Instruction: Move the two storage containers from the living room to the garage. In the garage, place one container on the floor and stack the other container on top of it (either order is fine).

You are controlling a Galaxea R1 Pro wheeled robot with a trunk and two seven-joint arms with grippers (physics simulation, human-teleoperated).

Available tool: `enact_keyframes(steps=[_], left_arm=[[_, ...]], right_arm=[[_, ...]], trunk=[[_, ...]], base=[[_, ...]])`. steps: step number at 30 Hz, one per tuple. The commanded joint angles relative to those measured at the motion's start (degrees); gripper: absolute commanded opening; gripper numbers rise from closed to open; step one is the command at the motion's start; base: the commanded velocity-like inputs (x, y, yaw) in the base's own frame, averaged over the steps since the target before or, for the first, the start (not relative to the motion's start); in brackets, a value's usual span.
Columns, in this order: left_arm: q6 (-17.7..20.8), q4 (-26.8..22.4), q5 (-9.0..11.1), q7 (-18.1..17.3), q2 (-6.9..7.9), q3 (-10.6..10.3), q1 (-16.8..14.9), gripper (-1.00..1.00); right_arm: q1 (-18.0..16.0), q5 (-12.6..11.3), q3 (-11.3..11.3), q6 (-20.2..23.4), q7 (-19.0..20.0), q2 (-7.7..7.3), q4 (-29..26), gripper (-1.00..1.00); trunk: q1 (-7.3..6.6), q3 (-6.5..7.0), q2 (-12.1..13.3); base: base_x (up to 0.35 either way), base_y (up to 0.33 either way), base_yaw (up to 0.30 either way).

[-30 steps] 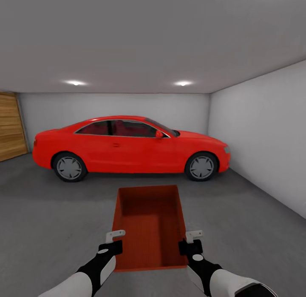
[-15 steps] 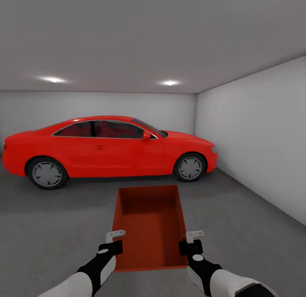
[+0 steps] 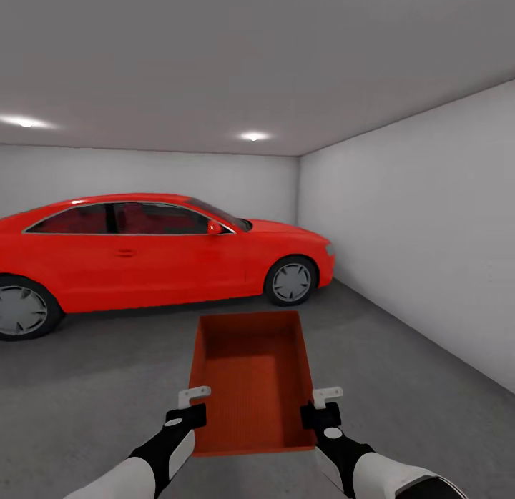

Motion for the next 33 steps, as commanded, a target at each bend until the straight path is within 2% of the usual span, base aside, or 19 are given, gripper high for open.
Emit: enact_keyframes(steps=[1, 10, 33], left_arm=[[-0.07, -0.21, -0.44, 0.45, 0.47, 1.18, -0.02, -1.00], [-0.07, -0.25, -0.45, 0.45, 0.54, 1.17, -0.02, -1.00], [-0.07, -0.10, -0.44, 0.45, 0.55, 1.26, -0.02, -1.00]], right_arm=[[-0.08, -1.61, -3.94, -0.48, -0.95, -0.07, 0.13, -1.00], [-0.10, -1.61, -3.94, -0.48, -0.95, -0.07, 0.13, -1.00], [-0.13, -1.70, -3.95, -0.48, -0.95, -0.15, 0.13, -1.00]], trunk=[[0.04, -0.12, -0.07], [0.04, -0.35, -0.07], [0.04, -0.36, -0.07]], base=[[0.322, 0.000, -0.275], [0.322, 0.000, -0.265], [0.322, 0.000, -0.003]])
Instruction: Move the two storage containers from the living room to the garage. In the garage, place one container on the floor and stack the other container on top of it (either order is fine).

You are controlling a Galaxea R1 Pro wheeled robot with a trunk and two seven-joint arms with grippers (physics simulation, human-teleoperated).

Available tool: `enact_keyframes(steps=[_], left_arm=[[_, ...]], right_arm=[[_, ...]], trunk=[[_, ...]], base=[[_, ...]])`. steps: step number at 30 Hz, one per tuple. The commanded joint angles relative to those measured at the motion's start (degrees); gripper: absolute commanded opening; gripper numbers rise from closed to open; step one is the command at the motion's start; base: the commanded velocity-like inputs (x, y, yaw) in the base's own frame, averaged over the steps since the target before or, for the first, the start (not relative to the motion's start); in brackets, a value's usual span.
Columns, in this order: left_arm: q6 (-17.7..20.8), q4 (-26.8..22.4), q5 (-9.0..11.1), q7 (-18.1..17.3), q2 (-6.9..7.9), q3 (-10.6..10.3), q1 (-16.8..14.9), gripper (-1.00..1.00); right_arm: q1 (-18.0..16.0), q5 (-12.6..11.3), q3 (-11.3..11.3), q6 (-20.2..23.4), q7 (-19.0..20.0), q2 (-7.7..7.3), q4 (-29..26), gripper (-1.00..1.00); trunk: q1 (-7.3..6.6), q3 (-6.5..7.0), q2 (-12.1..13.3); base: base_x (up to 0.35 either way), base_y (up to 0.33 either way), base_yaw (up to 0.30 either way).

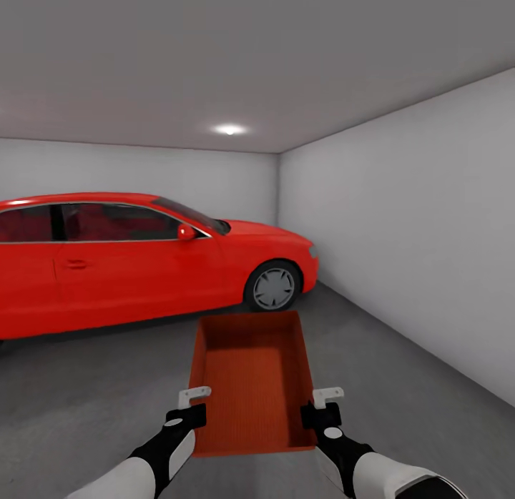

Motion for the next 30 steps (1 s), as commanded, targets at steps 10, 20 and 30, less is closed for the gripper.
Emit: enact_keyframes(steps=[10, 20, 30], left_arm=[[-0.13, -0.32, 2.19, 0.22, 0.52, -1.52, -0.06, -1.00], [-0.15, -0.25, 3.78, 0.25, 0.60, -3.12, -0.04, -1.00], [-0.15, -0.14, 3.70, 0.25, 0.60, -3.05, -0.03, -1.00]], right_arm=[[-0.04, 1.77, -1.65, -0.41, -0.77, 0.18, 0.13, -1.00], [-0.05, 11.28, -10.64, -0.41, -0.70, 0.13, 0.15, -1.00], [-0.06, 19.72, -19.15, -0.41, -0.65, 0.07, 0.15, -1.00]], trunk=[[0.05, -0.10, -0.07], [0.05, -0.10, -0.07], [0.05, -0.10, -0.07]], base=[[0.193, 0.000, 0.000], [0.009, 0.001, 0.000], [0.260, 0.126, 0.000]])
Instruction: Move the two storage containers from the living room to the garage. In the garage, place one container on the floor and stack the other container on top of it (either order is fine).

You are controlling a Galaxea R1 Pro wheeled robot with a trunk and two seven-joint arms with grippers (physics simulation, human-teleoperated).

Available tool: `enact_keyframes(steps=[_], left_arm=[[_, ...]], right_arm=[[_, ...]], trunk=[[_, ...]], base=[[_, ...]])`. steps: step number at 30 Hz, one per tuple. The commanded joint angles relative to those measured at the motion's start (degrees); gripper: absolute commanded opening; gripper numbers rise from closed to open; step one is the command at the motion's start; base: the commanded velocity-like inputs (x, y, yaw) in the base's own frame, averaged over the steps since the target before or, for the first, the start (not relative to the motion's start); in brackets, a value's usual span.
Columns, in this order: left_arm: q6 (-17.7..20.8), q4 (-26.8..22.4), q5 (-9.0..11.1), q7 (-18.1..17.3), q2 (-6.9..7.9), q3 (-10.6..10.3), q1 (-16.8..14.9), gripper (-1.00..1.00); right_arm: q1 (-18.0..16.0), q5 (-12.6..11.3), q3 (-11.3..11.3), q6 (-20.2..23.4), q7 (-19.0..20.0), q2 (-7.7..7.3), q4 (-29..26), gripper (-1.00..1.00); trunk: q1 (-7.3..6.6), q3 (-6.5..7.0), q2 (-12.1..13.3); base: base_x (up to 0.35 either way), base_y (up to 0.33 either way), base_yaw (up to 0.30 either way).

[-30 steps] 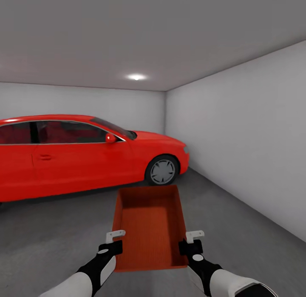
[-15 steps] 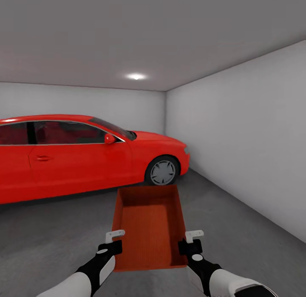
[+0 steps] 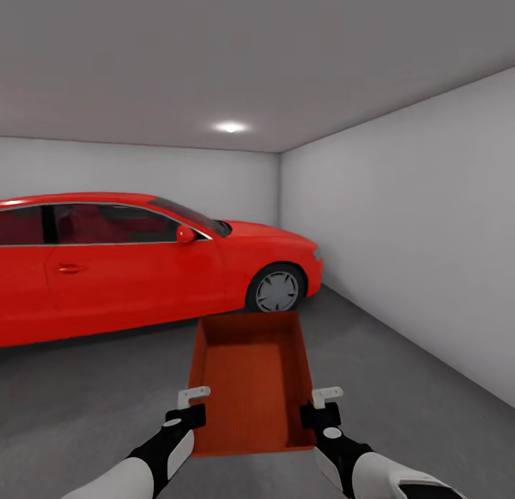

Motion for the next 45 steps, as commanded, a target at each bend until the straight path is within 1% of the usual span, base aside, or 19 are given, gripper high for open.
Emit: enact_keyframes(steps=[1, 3, 4, 28, 45], left_arm=[[-0.05, -0.02, 0.22, 0.44, 0.04, -0.02, -0.07, -1.00], [-0.05, 0.13, 0.08, 0.44, 0.04, 0.09, -0.07, -1.00], [-0.05, 0.13, -2.70, 0.44, 0.04, 3.01, -0.09, -1.00], [-0.05, 0.25, -2.71, 0.44, 0.04, 3.01, -0.07, -1.00], [-0.13, -0.08, -2.71, 0.44, 0.02, 2.89, -0.09, -1.00]], right_arm=[[-0.04, 0.26, -0.14, -0.35, -0.58, -0.25, 0.11, -1.00], [-0.02, 1.41, -1.36, -0.35, -0.55, -0.27, 0.11, -1.00], [-0.03, -22.47, 18.87, -0.35, -0.76, -0.27, 0.11, -1.00], [-0.07, -22.56, 18.87, -0.28, -0.79, -0.01, 0.11, -1.00], [-0.06, -22.56, 18.79, -0.26, -0.81, -0.09, 0.11, -1.00]], trunk=[[0.04, -0.09, -0.07], [0.04, -0.09, -0.07], [0.04, -0.09, -0.07], [0.04, -0.09, -0.07], [0.04, -0.09, -0.07]], base=[[0.309, 0.123, 0.000], [0.320, 0.025, 0.000], [0.321, 0.012, 0.000], [0.322, 0.001, -0.007], [0.322, 0.069, -0.259]])
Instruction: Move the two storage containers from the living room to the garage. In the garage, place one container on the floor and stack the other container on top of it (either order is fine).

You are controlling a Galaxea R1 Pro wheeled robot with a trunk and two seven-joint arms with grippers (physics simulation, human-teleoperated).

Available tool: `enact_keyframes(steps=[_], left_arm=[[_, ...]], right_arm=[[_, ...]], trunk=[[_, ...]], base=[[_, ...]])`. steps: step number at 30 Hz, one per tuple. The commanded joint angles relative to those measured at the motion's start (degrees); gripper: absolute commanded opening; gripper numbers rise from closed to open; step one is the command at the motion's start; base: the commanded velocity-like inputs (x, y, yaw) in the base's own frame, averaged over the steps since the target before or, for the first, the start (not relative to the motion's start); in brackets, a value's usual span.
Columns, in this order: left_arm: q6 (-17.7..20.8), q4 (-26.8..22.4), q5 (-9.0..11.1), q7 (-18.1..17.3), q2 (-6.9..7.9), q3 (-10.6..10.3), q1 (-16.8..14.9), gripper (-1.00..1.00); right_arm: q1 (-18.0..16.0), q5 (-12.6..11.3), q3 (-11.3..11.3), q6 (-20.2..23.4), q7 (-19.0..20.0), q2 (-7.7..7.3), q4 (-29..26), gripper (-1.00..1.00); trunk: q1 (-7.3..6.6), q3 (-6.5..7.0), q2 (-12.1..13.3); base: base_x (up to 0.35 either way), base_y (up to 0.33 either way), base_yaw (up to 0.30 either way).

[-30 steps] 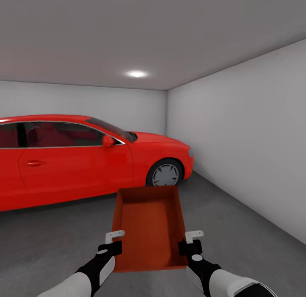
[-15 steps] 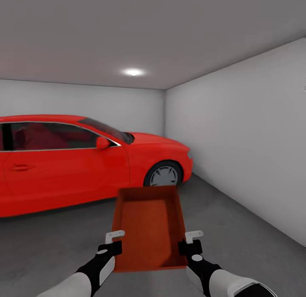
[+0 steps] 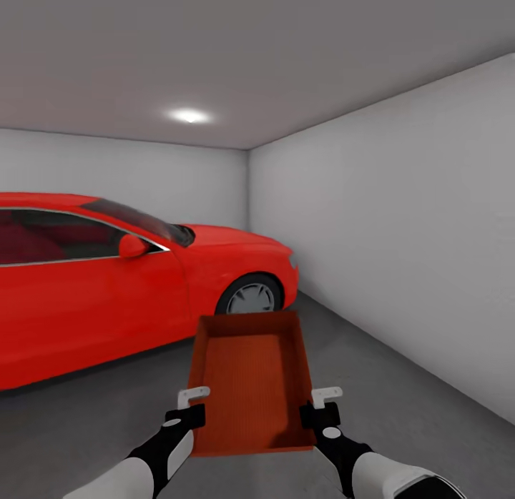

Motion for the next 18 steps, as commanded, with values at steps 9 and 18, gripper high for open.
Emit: enact_keyframes(steps=[9, 18], left_arm=[[-0.11, -0.42, -0.76, 0.64, 0.14, 0.99, -0.06, -1.00], [-0.11, -0.54, -0.76, 0.64, 0.14, 1.03, -0.07, -1.00]], right_arm=[[-0.07, -2.02, -1.91, -0.51, -0.34, -0.07, 0.24, -1.00], [-0.10, -2.02, -1.91, -0.51, -0.32, -0.16, 0.24, -1.00]], trunk=[[0.04, -0.09, -0.06], [0.04, -0.09, -0.06]], base=[[0.322, 0.001, -0.279], [0.322, 0.006, -0.279]])
